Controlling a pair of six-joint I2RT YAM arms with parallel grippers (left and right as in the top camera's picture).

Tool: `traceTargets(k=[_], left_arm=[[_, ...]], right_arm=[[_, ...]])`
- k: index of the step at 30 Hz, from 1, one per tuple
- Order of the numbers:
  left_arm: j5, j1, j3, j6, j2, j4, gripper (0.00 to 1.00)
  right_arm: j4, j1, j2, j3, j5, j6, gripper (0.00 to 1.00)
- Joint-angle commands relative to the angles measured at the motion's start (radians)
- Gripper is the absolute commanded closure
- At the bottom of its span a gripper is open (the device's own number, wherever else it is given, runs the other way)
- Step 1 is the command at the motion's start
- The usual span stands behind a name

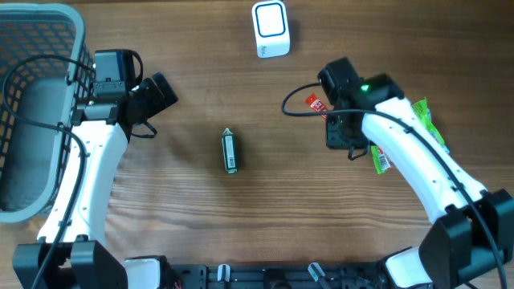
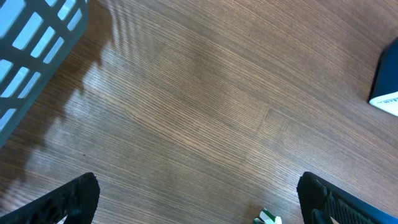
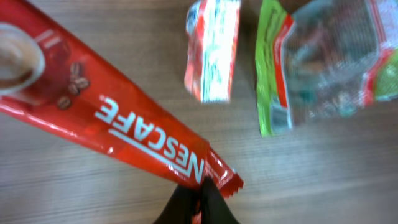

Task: Scan the item barcode
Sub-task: 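Carry the Nescafe stick right and release it near the Kleenex, then reach the right gripper left to the green gum pack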

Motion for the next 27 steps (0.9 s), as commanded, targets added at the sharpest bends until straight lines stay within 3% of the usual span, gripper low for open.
traceTargets(k=[1,6,8,11,15,20,23,27], left_arm=[[-0.006,0.004,0.013,-0.002,-0.006,0.002,0.0],[-0.006,0.004,0.013,-0.002,-0.006,0.002,0.0],[-0.006,0.004,0.013,-0.002,-0.006,0.002,0.0],[-0.006,0.004,0.013,-0.002,-0.006,0.002,0.0],[-0.006,0.004,0.013,-0.002,-0.006,0.002,0.0],[-0.006,0.004,0.013,-0.002,-0.006,0.002,0.0],[-0.006,0.004,0.013,-0.002,-0.006,0.002,0.0],[-0.006,0.004,0.013,-0.002,-0.006,0.002,0.0]], right_arm=[[0.07,-0.017,-0.006,-0.096,0.038,0.029,0.96],[0.101,-0.019,-0.006,-0.16,0.03,0.027,0.67],[0.103,-0.019,-0.006,-0.161,-0.001,0.025,0.61],[0.193,-0.016,-0.006,-0.161,-0.29,-0.109,0.56],[0.314,0.071,-0.006,-0.161,-0.474,-0.154,0.53],[0.518,0.264,-0.006,-0.161,-0.472,0.032,0.52],[0.619,0.389,-0.006,-0.161,-0.312,0.196,0.51],[0.773,0.528,0.044,-0.161,-0.109,0.268,0.5]])
